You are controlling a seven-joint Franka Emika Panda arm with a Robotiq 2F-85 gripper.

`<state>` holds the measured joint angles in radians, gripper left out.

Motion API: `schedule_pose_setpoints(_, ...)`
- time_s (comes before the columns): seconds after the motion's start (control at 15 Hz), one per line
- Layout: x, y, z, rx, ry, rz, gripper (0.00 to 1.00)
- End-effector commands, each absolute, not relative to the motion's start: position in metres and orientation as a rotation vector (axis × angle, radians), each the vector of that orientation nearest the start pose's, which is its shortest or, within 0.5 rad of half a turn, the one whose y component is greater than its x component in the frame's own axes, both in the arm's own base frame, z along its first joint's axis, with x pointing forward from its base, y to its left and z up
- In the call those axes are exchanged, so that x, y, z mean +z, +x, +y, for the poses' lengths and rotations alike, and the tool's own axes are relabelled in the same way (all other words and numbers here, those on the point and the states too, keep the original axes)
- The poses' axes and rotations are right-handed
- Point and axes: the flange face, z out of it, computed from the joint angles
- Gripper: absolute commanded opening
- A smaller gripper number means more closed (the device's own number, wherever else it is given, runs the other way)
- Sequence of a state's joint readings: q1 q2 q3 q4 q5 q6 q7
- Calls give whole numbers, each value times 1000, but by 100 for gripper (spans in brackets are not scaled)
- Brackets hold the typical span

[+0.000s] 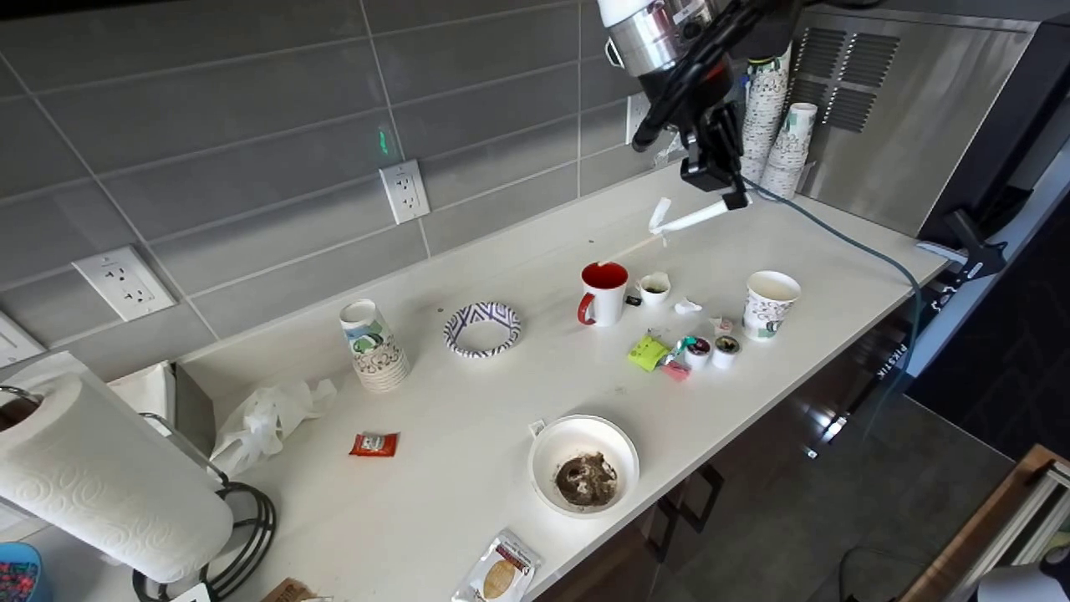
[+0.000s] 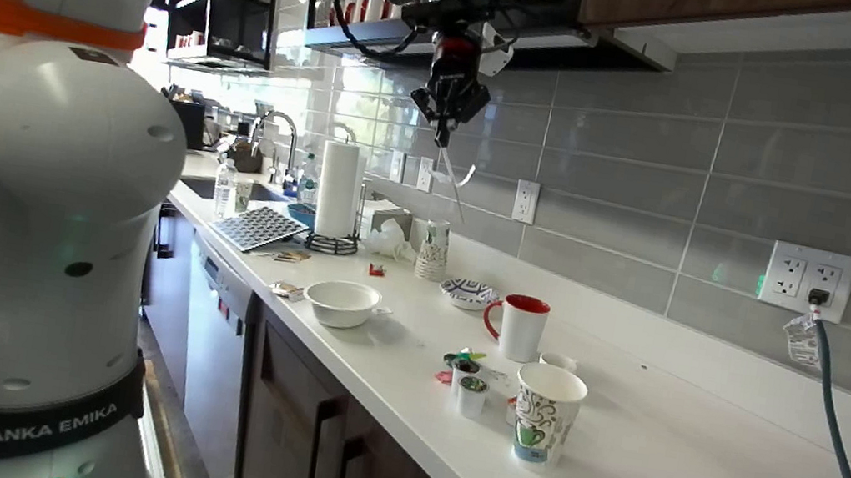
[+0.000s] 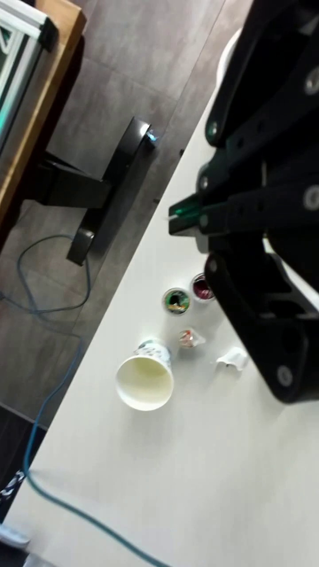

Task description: Remove the wooden stirrer from the white packet.

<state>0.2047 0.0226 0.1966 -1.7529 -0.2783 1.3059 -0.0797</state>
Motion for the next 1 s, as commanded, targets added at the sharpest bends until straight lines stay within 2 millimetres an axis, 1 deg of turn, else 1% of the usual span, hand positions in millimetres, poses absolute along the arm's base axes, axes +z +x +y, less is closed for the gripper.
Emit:
schedule_pose_setpoints(0.0, 512, 484, 159, 772, -3265, -831, 0)
schedule_pose_setpoints(0.07, 511, 485, 160, 763, -3251, -847, 0)
schedule_pose_setpoints(0.13, 508, 481, 151, 1008, -3361, -730, 0)
schedule_pose_setpoints(0.2, 507, 480, 149, 1005, -3345, -757, 0)
schedule_pose_setpoints(0.27, 509, 483, 153, 840, -3258, -847, 0)
schedule_pose_setpoints(0.33, 503, 478, 145, 1114, -3359, -722, 0)
schedule_pose_setpoints(0.4, 504, 479, 144, 1060, -3343, -745, 0)
schedule_pose_setpoints(0.47, 506, 482, 149, 876, -3275, -817, 0)
schedule_pose_setpoints(0.53, 500, 480, 142, 1066, -3357, -716, 0)
schedule_pose_setpoints(0.6, 500, 479, 140, 1129, -3390, -709, 0)
schedule_pose_setpoints(0.67, 506, 485, 148, 846, -3281, -799, 0)
schedule_pose_setpoints(0.73, 501, 484, 146, 958, -3330, -762, 0)
schedule_pose_setpoints(0.8, 502, 483, 144, 999, -3352, -752, 0)
schedule_pose_setpoints(0.87, 509, 487, 149, 767, -3278, -790, 0)
schedule_pose_setpoints(0.93, 508, 486, 149, 833, -3342, -779, 0)
